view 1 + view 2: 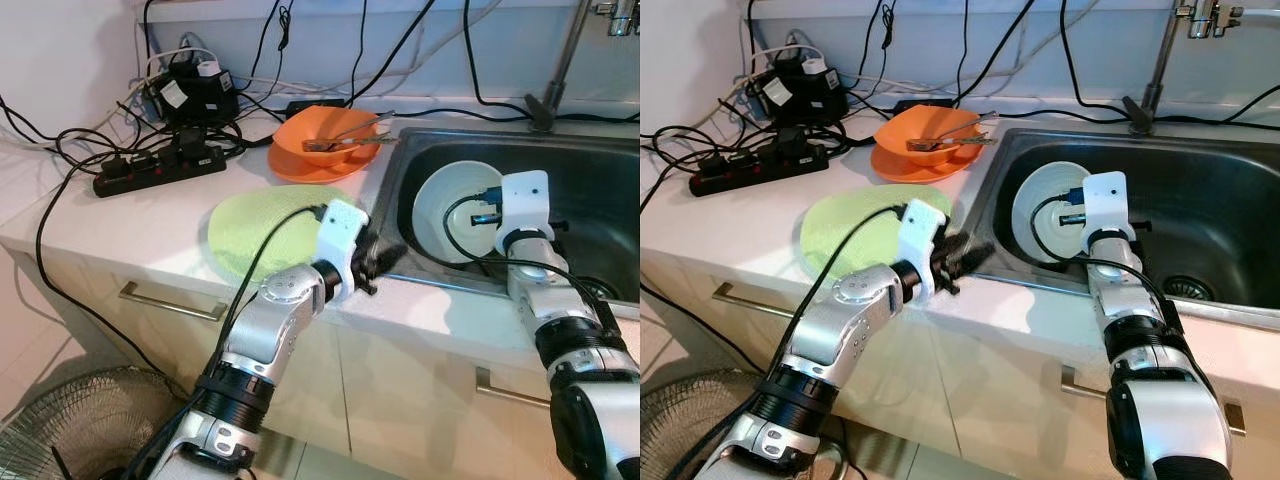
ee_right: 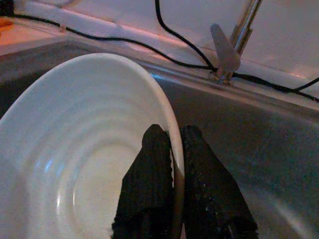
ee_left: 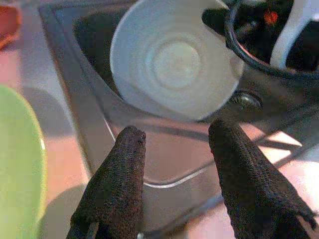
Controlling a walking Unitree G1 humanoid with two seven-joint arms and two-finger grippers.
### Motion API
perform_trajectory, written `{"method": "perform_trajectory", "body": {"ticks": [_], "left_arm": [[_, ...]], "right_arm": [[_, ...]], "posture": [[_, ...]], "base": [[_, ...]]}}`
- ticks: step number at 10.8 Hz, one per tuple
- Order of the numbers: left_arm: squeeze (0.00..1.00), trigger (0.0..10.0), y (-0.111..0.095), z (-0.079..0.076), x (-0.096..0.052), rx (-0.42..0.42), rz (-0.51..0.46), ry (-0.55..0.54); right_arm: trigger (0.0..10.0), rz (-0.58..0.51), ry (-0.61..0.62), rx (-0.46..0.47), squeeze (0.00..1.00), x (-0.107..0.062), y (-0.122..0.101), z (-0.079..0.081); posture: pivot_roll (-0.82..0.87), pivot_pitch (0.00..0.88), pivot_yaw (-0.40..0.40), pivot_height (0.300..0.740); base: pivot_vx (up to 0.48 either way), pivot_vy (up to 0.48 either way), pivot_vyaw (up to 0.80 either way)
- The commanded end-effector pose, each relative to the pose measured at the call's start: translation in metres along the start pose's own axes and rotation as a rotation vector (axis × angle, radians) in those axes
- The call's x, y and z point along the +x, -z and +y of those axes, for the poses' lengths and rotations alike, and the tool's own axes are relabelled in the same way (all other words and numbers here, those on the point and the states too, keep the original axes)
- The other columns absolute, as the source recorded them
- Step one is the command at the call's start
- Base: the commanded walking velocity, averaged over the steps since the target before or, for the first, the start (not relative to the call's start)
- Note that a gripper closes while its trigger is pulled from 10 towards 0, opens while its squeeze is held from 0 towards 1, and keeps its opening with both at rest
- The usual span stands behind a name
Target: Kitchen organization
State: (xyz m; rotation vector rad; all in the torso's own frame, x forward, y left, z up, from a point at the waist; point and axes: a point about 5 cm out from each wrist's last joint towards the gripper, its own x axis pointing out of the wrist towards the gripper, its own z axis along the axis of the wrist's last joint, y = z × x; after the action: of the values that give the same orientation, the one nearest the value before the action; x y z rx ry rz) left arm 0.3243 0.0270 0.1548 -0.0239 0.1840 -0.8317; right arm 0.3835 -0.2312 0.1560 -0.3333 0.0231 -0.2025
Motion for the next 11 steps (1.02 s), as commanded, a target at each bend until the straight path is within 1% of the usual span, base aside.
{"method": "perform_trajectory", "body": {"ticks": [1, 3, 5, 6, 7, 8, 11], "left_arm": [[0.0, 10.0, -0.002, 0.0, -0.001, 0.03, 0.019, 0.01], [0.0, 10.0, 0.0, -0.001, -0.001, 0.036, 0.043, 0.019], [0.0, 10.0, 0.0, -0.002, -0.001, 0.036, 0.052, 0.021], [0.0, 10.0, 0.0, -0.002, -0.001, 0.036, 0.054, 0.022], [0.0, 10.0, 0.001, -0.002, -0.002, 0.034, 0.056, 0.022], [0.0, 10.0, 0.001, -0.002, -0.002, 0.034, 0.057, 0.022], [0.0, 10.0, 0.001, -0.003, -0.002, 0.035, 0.057, 0.022]], "right_arm": [[10.0, -0.062, -0.022, -0.024, 0.0, 0.004, -0.015, 0.003], [10.0, -0.063, -0.049, -0.048, 0.0, 0.006, -0.018, 0.006], [10.0, -0.038, -0.098, -0.067, 0.0, 0.006, -0.016, 0.013], [10.0, -0.025, -0.118, -0.074, 0.65, 0.005, -0.014, 0.017], [10.0, -0.019, -0.137, -0.084, 0.64, 0.005, -0.012, 0.021], [10.0, -0.02, -0.149, -0.088, 0.0, 0.004, -0.012, 0.023], [10.0, -0.019, -0.17, -0.091, 0.0, 0.003, -0.01, 0.027]], "posture": [[0.07, 0.0, 0.12, 0.74], [0.07, 0.0, 0.119, 0.74], [0.07, 0.0, 0.119, 0.74], [0.08, 0.0, 0.118, 0.74], [0.08, 0.0, 0.116, 0.74], [0.08, 0.0, 0.116, 0.74], [0.08, 0.0, 0.117, 0.74]], "base": [[0.0, 0.0, 0.0], [0.0, 0.0, 0.0], [0.0, 0.0, 0.0], [0.0, 0.0, 0.0], [0.0, 0.0, 0.0], [0.0, 0.0, 0.0], [0.0, 0.0, 0.0]]}}
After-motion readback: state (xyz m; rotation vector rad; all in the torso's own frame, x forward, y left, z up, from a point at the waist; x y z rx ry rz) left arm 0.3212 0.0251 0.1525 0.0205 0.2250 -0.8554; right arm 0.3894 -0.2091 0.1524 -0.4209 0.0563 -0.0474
